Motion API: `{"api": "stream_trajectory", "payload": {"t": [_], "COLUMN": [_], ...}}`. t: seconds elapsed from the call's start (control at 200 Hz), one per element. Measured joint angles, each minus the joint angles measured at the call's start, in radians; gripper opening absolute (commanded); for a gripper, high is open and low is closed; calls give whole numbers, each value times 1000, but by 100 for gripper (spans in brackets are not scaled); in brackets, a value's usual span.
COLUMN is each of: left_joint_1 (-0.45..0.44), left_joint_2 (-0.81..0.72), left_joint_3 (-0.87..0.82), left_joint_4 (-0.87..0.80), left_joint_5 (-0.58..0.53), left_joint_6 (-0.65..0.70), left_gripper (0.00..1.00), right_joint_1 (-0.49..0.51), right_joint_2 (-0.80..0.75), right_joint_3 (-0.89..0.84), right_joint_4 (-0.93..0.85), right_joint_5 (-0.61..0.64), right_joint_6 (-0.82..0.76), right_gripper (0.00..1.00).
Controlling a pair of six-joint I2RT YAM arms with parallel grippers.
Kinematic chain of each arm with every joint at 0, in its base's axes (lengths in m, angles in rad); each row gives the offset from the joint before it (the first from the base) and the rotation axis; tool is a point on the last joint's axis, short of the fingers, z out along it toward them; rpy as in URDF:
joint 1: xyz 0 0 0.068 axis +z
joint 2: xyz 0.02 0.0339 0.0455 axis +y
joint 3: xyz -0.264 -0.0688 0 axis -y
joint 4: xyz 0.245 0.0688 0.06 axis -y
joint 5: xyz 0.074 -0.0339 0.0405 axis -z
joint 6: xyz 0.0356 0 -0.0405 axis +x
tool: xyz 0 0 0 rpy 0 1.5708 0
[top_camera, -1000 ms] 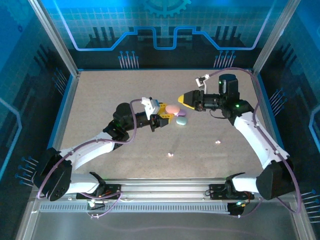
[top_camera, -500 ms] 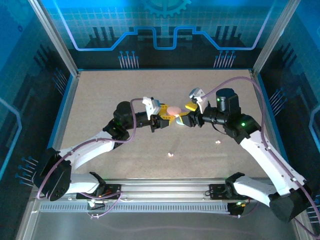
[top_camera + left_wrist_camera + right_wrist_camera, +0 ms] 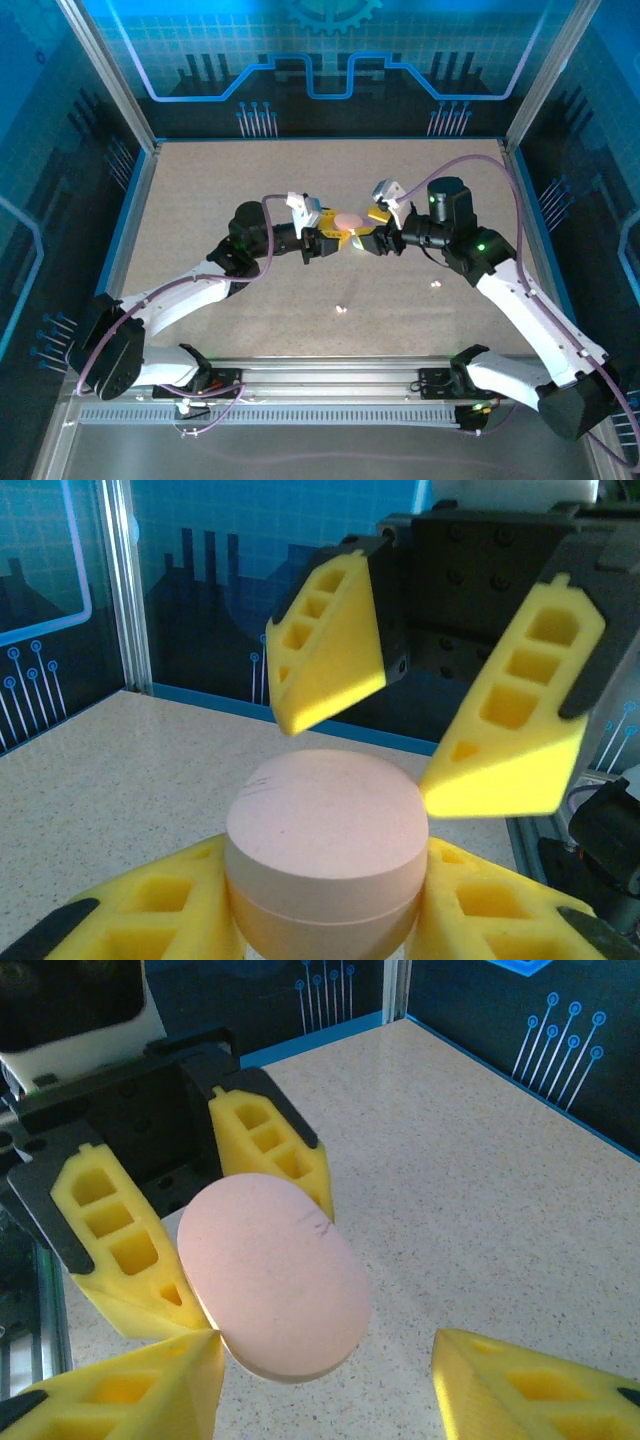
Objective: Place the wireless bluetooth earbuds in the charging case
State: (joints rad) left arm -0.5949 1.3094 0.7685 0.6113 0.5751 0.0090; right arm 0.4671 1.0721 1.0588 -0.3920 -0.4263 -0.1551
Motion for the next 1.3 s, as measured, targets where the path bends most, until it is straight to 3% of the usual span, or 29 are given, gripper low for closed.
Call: {"api": "stream_trajectory", "payload": {"t": [0.285, 0.961, 1.301], "left_joint_1": [-1, 0, 0], "left_joint_2": [0, -1, -1], "left_joint_3": [9, 48, 48], "left_joint_4": [6, -119, -159], "left_joint_5": [10, 12, 24], "left_joint_6": [-8, 72, 75], "left_gripper": [24, 22, 23], "right_joint_1": [4, -49, -58], "right_joint_2": [0, 3, 16], "right_joint_3": [-11, -5, 15], "right_joint_4": [5, 11, 19], "right_joint_5": [0, -79, -52], "right_joint_6": [-13, 148, 171], "right_gripper": [57, 55, 55]}}
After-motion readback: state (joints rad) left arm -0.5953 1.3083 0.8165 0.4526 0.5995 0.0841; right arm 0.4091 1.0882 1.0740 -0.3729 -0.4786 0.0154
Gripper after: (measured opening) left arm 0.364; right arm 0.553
